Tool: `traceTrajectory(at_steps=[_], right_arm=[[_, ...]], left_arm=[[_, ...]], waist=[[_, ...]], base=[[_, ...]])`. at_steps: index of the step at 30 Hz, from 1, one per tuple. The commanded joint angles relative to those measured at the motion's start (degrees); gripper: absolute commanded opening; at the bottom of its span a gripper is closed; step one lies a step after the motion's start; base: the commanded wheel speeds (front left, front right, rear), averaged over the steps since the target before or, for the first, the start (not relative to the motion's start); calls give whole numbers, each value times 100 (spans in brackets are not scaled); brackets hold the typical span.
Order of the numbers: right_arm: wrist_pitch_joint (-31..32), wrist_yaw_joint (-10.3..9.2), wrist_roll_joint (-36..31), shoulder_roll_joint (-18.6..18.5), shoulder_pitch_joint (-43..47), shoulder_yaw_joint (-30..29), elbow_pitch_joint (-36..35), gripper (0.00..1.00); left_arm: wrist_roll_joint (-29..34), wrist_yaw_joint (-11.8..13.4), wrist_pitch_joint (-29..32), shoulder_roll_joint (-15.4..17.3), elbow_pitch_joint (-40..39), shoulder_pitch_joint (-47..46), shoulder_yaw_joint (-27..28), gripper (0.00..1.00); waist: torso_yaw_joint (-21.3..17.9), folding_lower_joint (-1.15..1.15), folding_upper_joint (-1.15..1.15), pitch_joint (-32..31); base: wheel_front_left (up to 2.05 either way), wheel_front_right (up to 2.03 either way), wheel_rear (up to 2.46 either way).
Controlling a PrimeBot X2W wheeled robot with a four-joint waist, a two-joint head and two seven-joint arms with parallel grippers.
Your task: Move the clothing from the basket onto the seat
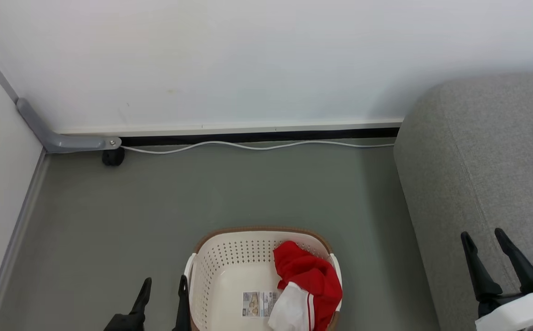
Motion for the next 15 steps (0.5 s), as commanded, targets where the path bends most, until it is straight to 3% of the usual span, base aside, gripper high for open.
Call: traceTrajectory(at_steps=[1, 15], right_arm=[[-35, 17, 54, -252, -212, 67, -255, 100], [-35, 17, 609, -929, -633, -67, -1317, 100]], left_arm=[[-90, 123, -35, 12, -131, -366, 46, 100], [-115, 1149, -35, 12, -172, -1464, -941, 100]], waist=[[-19, 0, 0, 247], [-128, 0, 0, 1832]], base=[[0, 0, 0], [0, 0, 0]])
